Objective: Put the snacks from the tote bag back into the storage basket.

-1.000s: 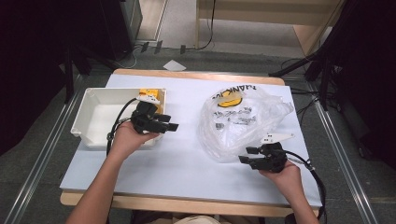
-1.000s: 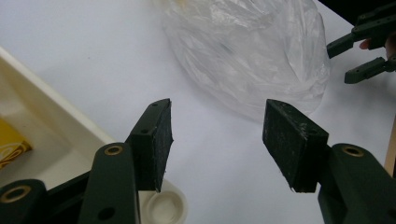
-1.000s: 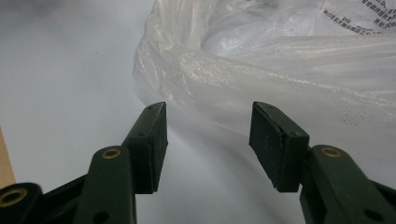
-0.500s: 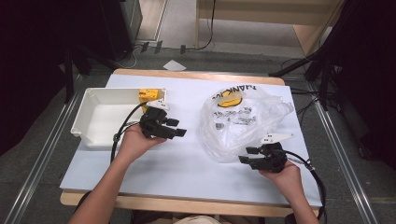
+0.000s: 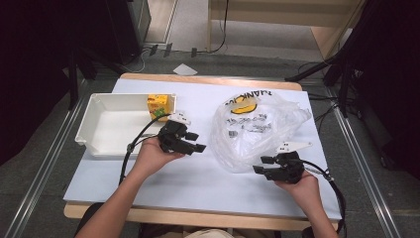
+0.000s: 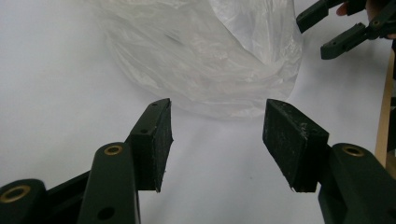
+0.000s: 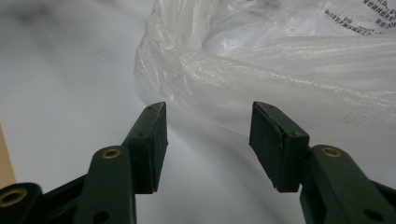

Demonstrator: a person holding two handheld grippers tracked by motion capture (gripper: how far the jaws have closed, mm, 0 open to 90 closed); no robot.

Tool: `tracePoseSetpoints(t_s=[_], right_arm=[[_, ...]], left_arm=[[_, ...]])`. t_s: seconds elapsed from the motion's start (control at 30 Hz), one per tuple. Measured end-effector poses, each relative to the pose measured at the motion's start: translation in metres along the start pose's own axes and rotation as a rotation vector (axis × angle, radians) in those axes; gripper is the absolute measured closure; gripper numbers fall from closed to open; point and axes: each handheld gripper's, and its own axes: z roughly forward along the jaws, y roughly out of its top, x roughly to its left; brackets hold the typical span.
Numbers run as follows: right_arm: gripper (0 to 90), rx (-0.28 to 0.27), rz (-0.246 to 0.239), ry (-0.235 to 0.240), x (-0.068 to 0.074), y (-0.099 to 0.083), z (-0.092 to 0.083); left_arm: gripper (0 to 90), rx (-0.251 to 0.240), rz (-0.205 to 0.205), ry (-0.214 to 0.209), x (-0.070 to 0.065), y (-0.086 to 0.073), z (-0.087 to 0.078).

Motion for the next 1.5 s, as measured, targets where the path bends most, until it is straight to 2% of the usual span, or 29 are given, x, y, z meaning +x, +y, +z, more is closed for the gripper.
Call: tracePoseSetpoints(t_s=[0.27,0.6,1.5], right_arm=[[47.5,-0.002,-0.001,0.0,0.0,0.0,0.0],[47.5,0.001,0.001,0.0,0.0,0.0,0.001],[47.5,0.004,-0.002,0.002,0.0,0.0,0.001]], left_arm=[[43.7,0.031,0.037,-0.007,-0.008,-0.003,0.013],[44.4,0.046,0.068,-0.006,-0.016,-0.006,0.025],[45.1,0.065,0.078,-0.005,-0.017,-0.007,0.03]])
